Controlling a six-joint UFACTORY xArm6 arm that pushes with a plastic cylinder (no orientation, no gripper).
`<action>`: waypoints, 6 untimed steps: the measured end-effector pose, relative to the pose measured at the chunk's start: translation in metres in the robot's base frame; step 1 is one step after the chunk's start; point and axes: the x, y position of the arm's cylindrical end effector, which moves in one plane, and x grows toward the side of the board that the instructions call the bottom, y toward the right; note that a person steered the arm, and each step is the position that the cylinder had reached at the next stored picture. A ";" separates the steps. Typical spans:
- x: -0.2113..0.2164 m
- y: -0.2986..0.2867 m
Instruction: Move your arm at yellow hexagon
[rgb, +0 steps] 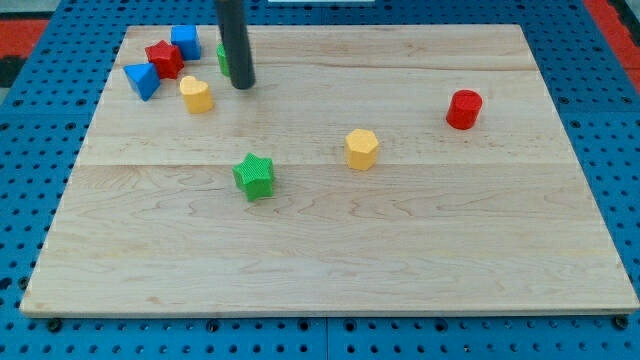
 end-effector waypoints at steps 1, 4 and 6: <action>0.037 -0.028; -0.013 -0.059; 0.069 0.157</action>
